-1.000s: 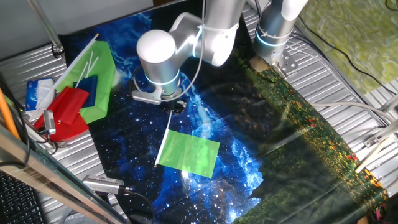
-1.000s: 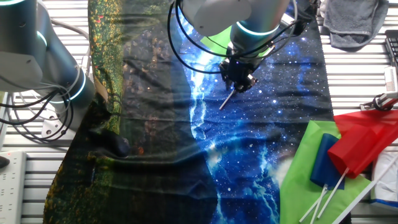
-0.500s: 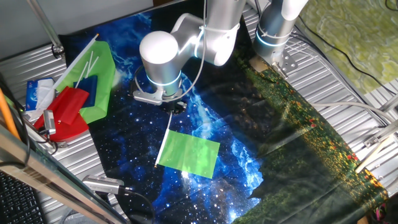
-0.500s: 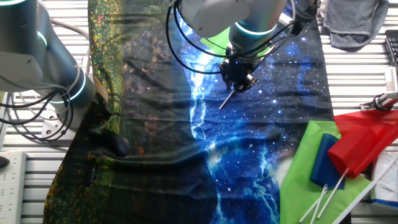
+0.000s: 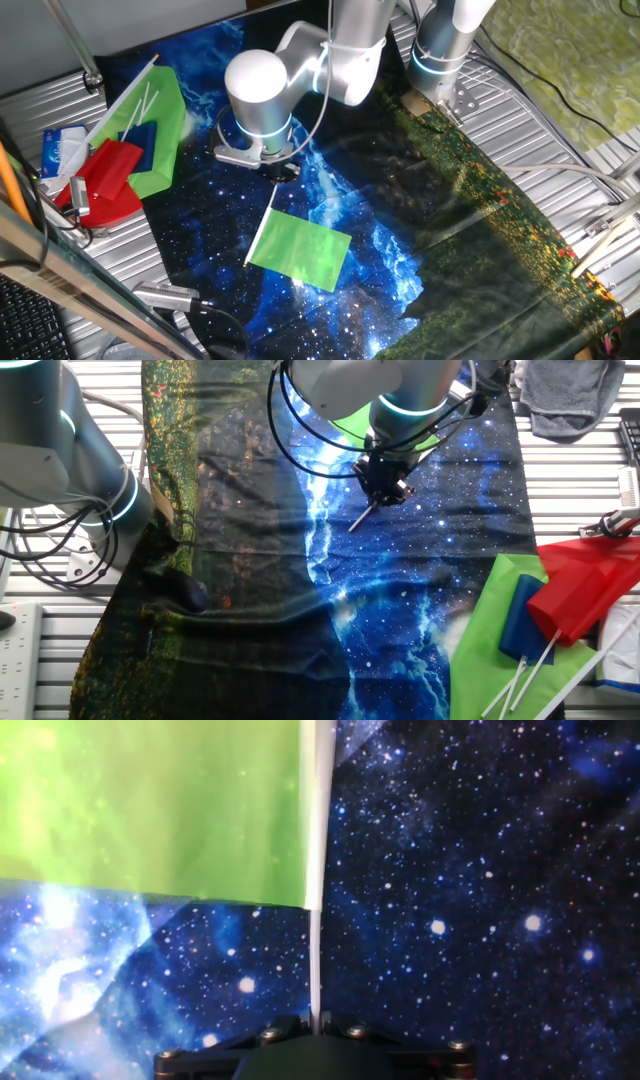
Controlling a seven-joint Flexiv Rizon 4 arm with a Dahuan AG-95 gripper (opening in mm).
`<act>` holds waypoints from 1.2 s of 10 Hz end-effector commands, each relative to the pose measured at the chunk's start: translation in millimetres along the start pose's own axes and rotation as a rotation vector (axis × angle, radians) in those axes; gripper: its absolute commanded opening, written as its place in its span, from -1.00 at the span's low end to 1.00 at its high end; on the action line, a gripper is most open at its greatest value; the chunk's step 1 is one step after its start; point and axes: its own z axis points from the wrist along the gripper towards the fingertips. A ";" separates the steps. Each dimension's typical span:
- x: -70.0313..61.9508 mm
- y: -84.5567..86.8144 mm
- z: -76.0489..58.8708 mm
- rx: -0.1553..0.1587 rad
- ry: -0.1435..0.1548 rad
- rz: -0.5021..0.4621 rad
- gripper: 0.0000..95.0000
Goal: Wave the flag
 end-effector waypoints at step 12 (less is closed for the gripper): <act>-21.6 35.6 -101.7 -0.179 0.074 0.154 -1.00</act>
